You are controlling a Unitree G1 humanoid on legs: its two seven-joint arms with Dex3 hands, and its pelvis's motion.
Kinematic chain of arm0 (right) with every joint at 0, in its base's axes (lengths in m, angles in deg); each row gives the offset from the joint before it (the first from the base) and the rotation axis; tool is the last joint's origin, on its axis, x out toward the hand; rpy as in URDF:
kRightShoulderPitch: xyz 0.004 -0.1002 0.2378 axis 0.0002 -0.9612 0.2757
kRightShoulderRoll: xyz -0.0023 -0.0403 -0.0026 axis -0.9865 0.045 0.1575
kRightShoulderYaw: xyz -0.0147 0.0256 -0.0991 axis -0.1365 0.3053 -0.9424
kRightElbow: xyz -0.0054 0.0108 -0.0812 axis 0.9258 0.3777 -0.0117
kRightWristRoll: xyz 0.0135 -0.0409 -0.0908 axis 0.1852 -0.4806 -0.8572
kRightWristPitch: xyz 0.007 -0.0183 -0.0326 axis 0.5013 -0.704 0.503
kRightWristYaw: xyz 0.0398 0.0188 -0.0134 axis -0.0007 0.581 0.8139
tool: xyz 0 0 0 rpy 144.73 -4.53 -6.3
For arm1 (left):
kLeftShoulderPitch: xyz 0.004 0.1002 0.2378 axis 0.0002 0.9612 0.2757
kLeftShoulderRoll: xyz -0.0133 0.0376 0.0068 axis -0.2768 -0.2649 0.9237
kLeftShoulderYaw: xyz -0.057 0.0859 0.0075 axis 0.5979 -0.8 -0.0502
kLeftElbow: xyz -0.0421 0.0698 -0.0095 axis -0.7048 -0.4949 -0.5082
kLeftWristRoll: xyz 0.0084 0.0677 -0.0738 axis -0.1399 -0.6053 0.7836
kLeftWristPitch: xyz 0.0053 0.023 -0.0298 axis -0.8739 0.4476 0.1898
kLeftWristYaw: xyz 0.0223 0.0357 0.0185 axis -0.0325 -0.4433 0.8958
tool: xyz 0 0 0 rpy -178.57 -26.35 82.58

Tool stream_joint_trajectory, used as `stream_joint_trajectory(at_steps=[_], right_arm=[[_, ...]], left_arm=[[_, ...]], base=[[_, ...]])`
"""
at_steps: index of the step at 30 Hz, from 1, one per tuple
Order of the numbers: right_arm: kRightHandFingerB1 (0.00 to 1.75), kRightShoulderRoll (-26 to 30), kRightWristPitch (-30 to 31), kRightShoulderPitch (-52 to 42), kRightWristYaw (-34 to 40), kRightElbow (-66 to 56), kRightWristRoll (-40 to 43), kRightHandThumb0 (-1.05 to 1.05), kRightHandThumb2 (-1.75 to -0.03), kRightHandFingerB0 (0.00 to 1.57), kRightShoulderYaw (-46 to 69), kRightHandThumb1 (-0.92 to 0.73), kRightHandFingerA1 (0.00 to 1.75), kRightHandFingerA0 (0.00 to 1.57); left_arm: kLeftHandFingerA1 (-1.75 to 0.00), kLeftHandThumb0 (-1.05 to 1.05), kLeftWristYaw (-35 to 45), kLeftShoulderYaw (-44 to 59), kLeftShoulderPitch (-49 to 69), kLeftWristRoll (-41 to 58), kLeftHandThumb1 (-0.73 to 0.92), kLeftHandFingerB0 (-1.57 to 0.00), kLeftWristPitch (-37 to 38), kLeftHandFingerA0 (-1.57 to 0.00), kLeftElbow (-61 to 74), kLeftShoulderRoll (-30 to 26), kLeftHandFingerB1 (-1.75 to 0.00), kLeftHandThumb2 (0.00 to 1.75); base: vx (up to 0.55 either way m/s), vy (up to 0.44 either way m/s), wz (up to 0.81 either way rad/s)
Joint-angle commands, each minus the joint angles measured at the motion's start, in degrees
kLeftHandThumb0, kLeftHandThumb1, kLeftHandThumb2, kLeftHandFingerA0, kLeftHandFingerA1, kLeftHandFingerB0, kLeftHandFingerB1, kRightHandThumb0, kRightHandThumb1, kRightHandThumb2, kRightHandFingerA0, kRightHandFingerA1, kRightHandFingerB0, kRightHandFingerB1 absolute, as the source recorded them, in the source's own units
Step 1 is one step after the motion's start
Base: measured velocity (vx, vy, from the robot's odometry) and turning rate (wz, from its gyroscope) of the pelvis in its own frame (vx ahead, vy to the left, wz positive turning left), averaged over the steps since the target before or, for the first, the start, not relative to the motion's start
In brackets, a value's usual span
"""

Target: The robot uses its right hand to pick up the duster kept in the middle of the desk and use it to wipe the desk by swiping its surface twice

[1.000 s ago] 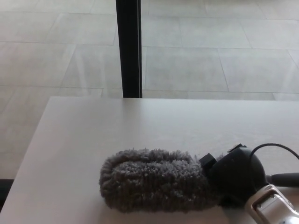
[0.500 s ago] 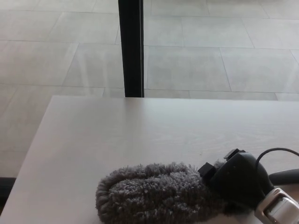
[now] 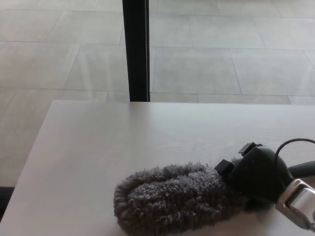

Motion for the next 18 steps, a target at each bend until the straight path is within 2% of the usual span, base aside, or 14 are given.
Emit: stream_joint_trajectory(at_steps=[1,2,3,4,5,6,7,8,9,10,12,13,16,18], right_arm=[[1.34,-8.46,0.93,-0.26,-11.19,5.05,13.87,-0.20,-0.83,0.74,11.45,-0.63,1.75,0.85],[1.34,-11.76,6.79,-0.28,-15.83,5.41,18.56,-0.20,-0.83,0.74,16.29,-0.63,1.75,0.85],[1.40,-12.76,8.41,-0.27,-17.65,5.76,20.57,-0.19,-0.82,0.71,18.71,-0.64,1.75,0.83],[1.40,-12.85,8.43,-0.24,-18.11,5.91,20.39,-0.19,-0.82,0.71,19.48,-0.64,1.75,0.83],[1.58,-13.17,7.87,-0.30,-18.26,7.29,21.94,-0.17,-0.89,0.67,21.53,-0.59,1.75,0.82],[1.58,-13.29,7.78,-0.32,-18.36,7.47,21.94,-0.17,-0.89,0.67,22.00,-0.59,1.75,0.82],[1.31,-13.53,11.11,-0.05,-18.55,10.91,22.45,-0.25,-0.74,0.71,24.18,-0.71,1.72,0.81],[1.31,-13.41,12.65,-0.11,-19.16,12.41,22.70,-0.25,-0.74,0.71,25.42,-0.71,1.72,0.81],[1.19,-13.00,11.91,-0.76,-18.21,12.82,22.95,-0.26,-0.69,0.75,26.57,-0.74,1.67,0.86],[0.90,-12.77,12.53,-0.72,-18.89,13.19,22.73,-0.29,-0.67,0.64,26.89,-0.77,1.59,0.75],[0.90,-12.67,13.50,-0.39,-20.18,13.90,22.03,-0.29,-0.67,0.64,27.50,-0.77,1.59,0.75],[1.04,-10.41,14.41,-0.92,-18.97,16.02,20.35,-0.31,-0.62,0.65,27.66,-0.75,1.51,0.81],[0.99,-9.36,16.86,-0.60,-20.19,18.27,19.40,-0.33,-0.63,0.67,28.89,-0.76,1.51,0.81],[0.92,-6.46,16.09,-1.79,-18.62,19.60,18.09,-0.33,-0.67,0.69,29.00,-0.68,1.45,0.82]], left_arm=[[-0.64,-0.52,-0.01,0.42,0.77,0.34,0.91,-0.37,0.89,-0.36,-0.03,-0.28,-0.49,0.67],[-0.64,-0.52,0.37,0.38,0.60,0.38,0.91,-0.37,0.83,-0.36,0.03,-0.22,-0.49,0.67],[-0.65,-0.52,0.39,0.88,0.37,0.84,0.90,-0.38,0.62,-0.37,-0.34,-0.09,-0.50,0.66],[-0.65,-0.52,0.31,0.91,0.29,0.89,0.90,-0.38,0.60,-0.37,-0.39,0.18,-0.50,0.66],[-0.66,-0.52,0.46,0.75,0.50,0.76,0.91,-0.40,1.04,-0.35,-0.28,0.30,-0.51,0.66],[-0.66,-0.52,0.47,0.74,0.53,0.74,0.91,-0.40,1.09,-0.35,-0.27,0.32,-0.51,0.66],[-0.64,-0.52,-0.22,0.43,0.58,0.36,0.91,-0.42,1.08,-0.40,-0.25,0.32,-0.50,0.67],[-0.64,-0.52,-0.06,0.58,0.66,0.54,0.91,-0.42,0.90,-0.40,-0.18,0.26,-0.50,0.67],[-0.65,-0.53,-0.07,0.93,0.75,0.89,0.90,-0.42,0.54,-0.40,-0.29,0.29,-0.50,0.68],[-0.66,-0.52,-0.04,1.02,0.86,0.99,0.91,-0.42,0.59,-0.39,-0.29,0.37,-0.51,0.67],[-0.66,-0.52,-0.01,1.18,1.10,1.12,0.91,-0.42,0.76,-0.39,-0.30,0.54,-0.51,0.67],[-0.64,-0.53,-0.08,1.12,1.31,0.95,0.90,-0.43,1.02,-0.41,-0.63,0.74,-0.50,0.68],[-0.66,-0.53,0.46,1.27,1.53,1.03,0.89,-0.41,1.35,-0.38,-0.41,0.90,-0.51,0.66],[-0.62,-0.53,-0.71,1.30,1.25,0.88,0.91,-0.43,0.51,-0.42,-0.44,1.08,-0.49,0.68]], base=[[0.00,0.000,0.00],[0.00,0.000,0.00],[0.00,0.000,0.00],[0.00,0.000,0.00],[0.00,0.000,0.00],[0.00,0.000,0.00],[0.00,0.000,0.00],[0.00,0.000,0.00],[0.00,0.000,0.00],[0.00,0.000,0.00],[0.00,0.000,0.00],[0.00,0.000,0.00],[0.00,0.000,0.00],[0.00,0.000,0.00]])
